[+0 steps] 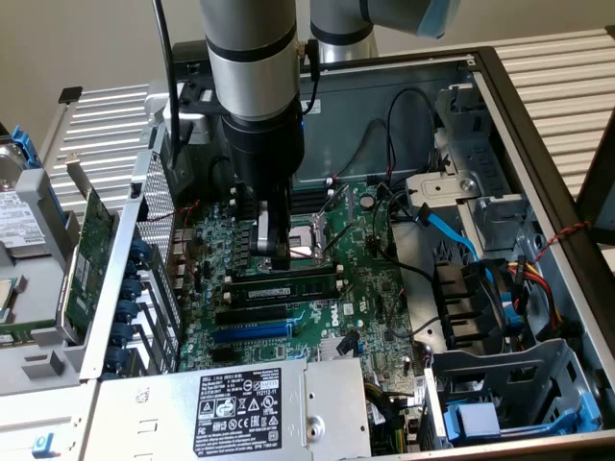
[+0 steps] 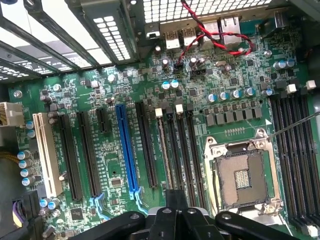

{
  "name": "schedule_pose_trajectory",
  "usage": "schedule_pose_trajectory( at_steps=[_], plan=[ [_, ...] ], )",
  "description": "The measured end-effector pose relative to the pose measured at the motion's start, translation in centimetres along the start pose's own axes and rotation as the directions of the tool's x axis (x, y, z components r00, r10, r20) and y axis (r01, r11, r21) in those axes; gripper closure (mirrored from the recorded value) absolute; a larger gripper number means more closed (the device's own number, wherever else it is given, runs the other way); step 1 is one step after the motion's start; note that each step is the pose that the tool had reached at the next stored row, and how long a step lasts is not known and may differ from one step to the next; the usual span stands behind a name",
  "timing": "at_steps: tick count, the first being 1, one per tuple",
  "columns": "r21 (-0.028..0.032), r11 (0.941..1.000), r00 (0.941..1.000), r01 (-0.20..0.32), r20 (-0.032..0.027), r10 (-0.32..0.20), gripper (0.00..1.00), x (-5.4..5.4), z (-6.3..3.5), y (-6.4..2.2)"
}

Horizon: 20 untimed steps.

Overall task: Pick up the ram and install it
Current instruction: 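Press down the ram until it locks into place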

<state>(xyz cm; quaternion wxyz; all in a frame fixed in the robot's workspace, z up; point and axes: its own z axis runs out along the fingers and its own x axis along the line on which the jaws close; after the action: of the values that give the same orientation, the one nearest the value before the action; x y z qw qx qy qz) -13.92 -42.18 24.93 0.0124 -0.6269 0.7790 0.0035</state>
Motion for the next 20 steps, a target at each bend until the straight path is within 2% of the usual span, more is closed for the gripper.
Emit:
schedule_pose_trajectory(
  at_steps=[5, 11, 16, 20],
  plan=[
    [0.0015, 0.9981, 0.9981, -0.061, -0.0004, 0.061, 0.89, 0.0, 0.0, 0.0],
    [0.0033, 0.9894, 0.9894, -0.145, -0.0012, 0.145, 0.89, 0.0, 0.0, 0.0],
    [0.0051, 0.9759, 0.9759, -0.218, -0.0016, 0.218, 0.89, 0.0, 0.0, 0.0],
    [0.0067, 0.9613, 0.9613, -0.276, -0.0019, 0.276, 0.89, 0.0, 0.0, 0.0]
  ],
)
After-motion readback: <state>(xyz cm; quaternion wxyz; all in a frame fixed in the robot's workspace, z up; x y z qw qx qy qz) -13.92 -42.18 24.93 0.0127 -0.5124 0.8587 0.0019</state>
